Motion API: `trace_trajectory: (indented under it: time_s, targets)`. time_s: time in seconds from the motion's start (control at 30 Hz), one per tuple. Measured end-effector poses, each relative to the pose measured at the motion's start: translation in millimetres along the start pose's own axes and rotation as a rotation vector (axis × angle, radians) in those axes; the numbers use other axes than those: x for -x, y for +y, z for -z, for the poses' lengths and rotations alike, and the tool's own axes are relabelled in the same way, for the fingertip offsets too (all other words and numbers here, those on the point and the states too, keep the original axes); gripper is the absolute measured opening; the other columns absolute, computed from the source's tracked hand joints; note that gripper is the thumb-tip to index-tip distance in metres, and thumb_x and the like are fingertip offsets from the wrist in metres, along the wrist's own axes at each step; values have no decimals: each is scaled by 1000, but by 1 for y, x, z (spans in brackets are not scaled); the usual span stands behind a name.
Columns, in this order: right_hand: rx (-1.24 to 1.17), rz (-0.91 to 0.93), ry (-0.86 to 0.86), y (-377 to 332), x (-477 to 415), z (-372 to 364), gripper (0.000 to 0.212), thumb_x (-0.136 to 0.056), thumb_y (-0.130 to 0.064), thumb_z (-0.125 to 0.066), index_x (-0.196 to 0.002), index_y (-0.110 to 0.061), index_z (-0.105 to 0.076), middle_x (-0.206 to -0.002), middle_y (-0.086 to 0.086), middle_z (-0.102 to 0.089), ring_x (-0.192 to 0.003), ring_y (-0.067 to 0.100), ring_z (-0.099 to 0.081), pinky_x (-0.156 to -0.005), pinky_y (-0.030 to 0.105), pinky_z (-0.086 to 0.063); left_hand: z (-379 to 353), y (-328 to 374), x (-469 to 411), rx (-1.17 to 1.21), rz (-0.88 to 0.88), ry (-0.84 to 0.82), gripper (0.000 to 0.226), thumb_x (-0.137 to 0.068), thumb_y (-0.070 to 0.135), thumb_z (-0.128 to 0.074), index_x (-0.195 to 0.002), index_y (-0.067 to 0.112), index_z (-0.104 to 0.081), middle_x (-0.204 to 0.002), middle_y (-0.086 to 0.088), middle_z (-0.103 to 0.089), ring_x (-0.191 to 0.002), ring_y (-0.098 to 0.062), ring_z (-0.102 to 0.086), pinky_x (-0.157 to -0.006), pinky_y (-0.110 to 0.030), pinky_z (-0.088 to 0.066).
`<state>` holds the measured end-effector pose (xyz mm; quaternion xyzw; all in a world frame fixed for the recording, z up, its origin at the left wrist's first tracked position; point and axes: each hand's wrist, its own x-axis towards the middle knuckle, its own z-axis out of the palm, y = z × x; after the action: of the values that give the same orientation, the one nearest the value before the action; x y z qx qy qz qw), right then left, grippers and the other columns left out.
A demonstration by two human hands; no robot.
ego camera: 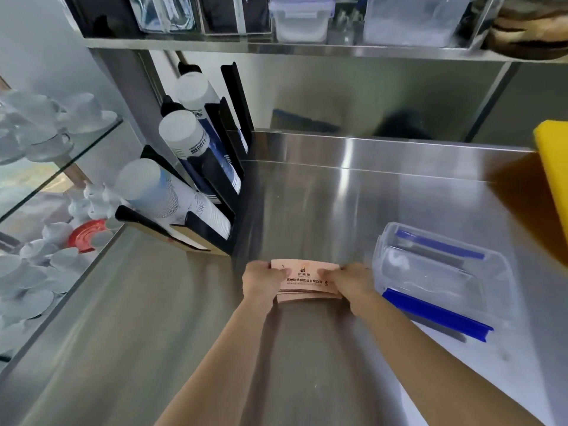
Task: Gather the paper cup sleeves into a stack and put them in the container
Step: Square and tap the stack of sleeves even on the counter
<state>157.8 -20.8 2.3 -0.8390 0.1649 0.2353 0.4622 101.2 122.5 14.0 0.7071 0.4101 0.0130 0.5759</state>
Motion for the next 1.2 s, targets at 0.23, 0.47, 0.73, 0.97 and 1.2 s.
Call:
trace_trajectory:
  time_s: [0.23, 0.47, 0.73, 0.97, 1.2]
  targets:
    - [-80, 14, -221, -13, 1, 8, 52, -50, -10, -89, -94, 4, -65, -89, 15, -68, -77, 26, -63, -59, 26, -45, -2, 4, -8, -27, 113, -98, 34, -64, 10, -79, -72, 12, -46, -95, -14, -67, -90, -31, -66, -87, -44, -54]
    - [-260, 161, -412, -3, 16, 19, 28, -66, 11, -73, -87, -4, -63, -79, 4, -67, -72, 14, -64, -61, 20, -56, 7, 2, 3, 162, 85, -372, 46, -61, -7, -75, -104, -3, -60, -97, -17, -69, -88, -28, -67, -84, -36, -54]
    - [-477, 330, -316, 20, 20, 8, 53, -69, 0, -74, -114, -13, -50, -101, 5, -63, -97, 19, -60, -91, 33, -48, 1, -27, 30, 418, -221, -325, 47, -68, 12, -74, -105, 28, -52, -101, 1, -64, -92, -9, -63, -83, -24, -50]
    - [-574, 266, -27, 10, 27, -10, 28, -90, -33, -51, -67, -18, -51, -76, 1, -59, -76, 16, -54, -68, 27, -39, -23, -15, 36, 566, -164, 17, 26, -93, 30, -45, -81, 9, -56, -74, -2, -58, -73, -18, -54, -55, -9, -46]
    - [-463, 417, 29, 17, 21, -7, 17, -91, -20, -49, -77, -25, -57, -79, -4, -60, -80, 13, -55, -72, 24, -42, -24, -18, 28, 493, -291, 40, 17, -91, 13, -48, -85, 16, -64, -85, 1, -66, -84, -16, -59, -78, -30, -49]
